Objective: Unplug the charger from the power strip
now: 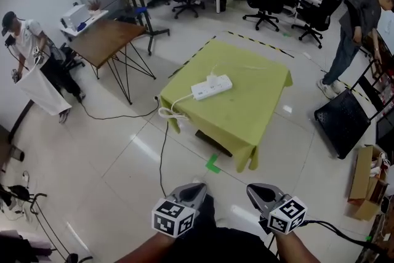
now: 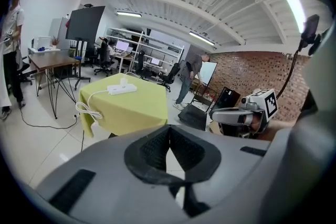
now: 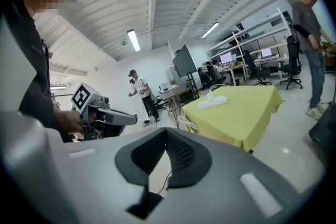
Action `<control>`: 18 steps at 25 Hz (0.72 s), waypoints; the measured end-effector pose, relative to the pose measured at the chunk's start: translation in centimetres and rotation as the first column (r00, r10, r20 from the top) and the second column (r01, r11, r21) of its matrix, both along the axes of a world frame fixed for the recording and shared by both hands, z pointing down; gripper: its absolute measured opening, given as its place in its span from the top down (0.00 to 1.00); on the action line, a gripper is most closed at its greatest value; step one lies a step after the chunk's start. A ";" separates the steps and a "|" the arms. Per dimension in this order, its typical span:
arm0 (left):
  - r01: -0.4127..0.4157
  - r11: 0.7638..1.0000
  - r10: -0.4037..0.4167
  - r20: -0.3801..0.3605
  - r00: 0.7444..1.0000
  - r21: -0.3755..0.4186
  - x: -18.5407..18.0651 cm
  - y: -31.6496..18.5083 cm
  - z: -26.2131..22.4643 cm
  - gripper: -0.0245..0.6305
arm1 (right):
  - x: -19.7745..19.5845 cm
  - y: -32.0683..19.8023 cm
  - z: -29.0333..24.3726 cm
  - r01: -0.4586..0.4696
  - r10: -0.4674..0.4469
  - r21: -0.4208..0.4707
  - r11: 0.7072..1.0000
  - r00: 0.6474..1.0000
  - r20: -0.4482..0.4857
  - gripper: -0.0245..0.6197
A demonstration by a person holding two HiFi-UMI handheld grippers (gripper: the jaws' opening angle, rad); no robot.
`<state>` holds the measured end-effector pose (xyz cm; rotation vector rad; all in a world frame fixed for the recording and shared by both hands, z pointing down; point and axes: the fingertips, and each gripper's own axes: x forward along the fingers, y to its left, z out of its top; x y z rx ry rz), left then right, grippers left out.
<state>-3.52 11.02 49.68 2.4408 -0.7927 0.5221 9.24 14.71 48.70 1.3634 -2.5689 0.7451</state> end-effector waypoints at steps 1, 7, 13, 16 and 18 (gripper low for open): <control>-0.001 1.000 0.001 -0.002 1.000 -0.006 0.2 -1.3 0.2 0.95 | 0.1 -1.2 0.3 0.000 0.000 -0.008 1.000 1.000 -0.001 0.96; -0.024 0.999 0.023 -0.031 0.999 -0.028 1.2 -11.3 0.5 0.95 | 1.0 -10.2 0.6 -0.012 0.010 -0.042 0.999 0.999 -0.052 0.96; -0.036 0.999 0.035 -0.073 0.997 -0.016 1.2 -22.3 0.3 0.95 | 1.9 -20.0 1.0 -0.058 0.049 -0.068 0.996 0.990 -0.129 0.96; -0.052 0.999 0.050 -0.079 0.996 -0.013 1.0 -26.4 1.0 0.95 | 2.1 -24.3 1.1 -0.099 0.091 -0.043 0.994 0.984 -0.155 0.94; -0.056 0.998 0.054 -0.074 0.996 -0.014 0.9 -28.7 1.7 0.95 | 2.2 -27.5 1.3 -0.123 0.118 -0.015 0.992 0.978 -0.173 0.89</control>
